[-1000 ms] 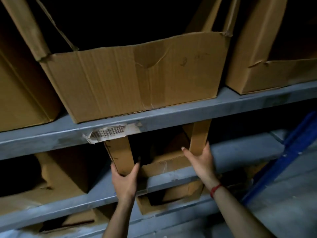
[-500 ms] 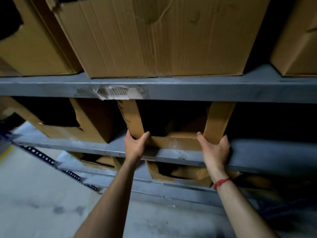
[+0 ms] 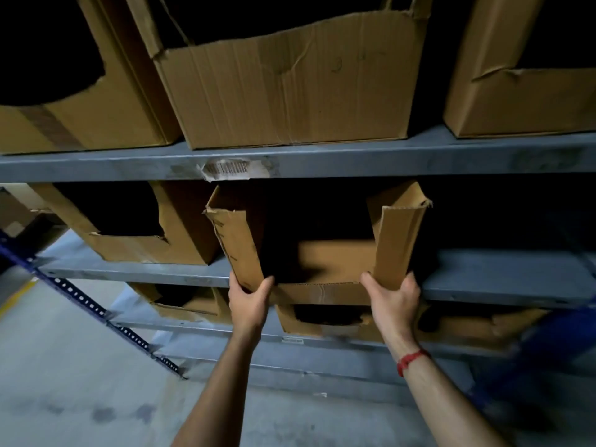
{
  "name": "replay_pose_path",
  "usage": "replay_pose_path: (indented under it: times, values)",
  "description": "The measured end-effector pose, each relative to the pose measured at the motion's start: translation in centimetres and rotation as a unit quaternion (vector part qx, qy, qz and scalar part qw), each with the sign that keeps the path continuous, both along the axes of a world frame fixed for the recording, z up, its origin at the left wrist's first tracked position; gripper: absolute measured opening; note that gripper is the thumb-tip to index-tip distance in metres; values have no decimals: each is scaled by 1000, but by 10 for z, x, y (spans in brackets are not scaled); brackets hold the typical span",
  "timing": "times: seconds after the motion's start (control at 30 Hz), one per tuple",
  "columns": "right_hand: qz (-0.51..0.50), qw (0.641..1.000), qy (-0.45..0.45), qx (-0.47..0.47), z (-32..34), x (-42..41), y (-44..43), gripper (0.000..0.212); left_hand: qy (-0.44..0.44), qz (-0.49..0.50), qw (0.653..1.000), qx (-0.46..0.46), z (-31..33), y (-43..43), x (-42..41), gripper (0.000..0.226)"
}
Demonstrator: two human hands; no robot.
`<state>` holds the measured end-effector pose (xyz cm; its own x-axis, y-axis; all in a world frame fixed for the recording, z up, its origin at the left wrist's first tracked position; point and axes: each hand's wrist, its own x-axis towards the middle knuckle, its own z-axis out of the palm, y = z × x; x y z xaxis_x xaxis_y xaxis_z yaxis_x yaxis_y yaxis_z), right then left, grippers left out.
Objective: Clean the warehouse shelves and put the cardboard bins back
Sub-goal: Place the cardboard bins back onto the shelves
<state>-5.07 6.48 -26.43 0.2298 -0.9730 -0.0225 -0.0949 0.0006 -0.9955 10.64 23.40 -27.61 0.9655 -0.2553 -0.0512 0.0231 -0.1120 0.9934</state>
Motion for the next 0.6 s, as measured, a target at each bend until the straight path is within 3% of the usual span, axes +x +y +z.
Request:
replay_pose_path:
  times: [0.07,0.2,0.6]
  values:
    - [3,1000,-1,-6,0,-15,14,27,2,4,1000,-9,-5,16,-14,97]
    - [21,1000,6,-14,2,-42,41,28,-13,9,1000,-19,-7,45,-42,75]
    - [110,991,43,63,-18,-141,109,34,1,38,999,5,-32,132,-139,68]
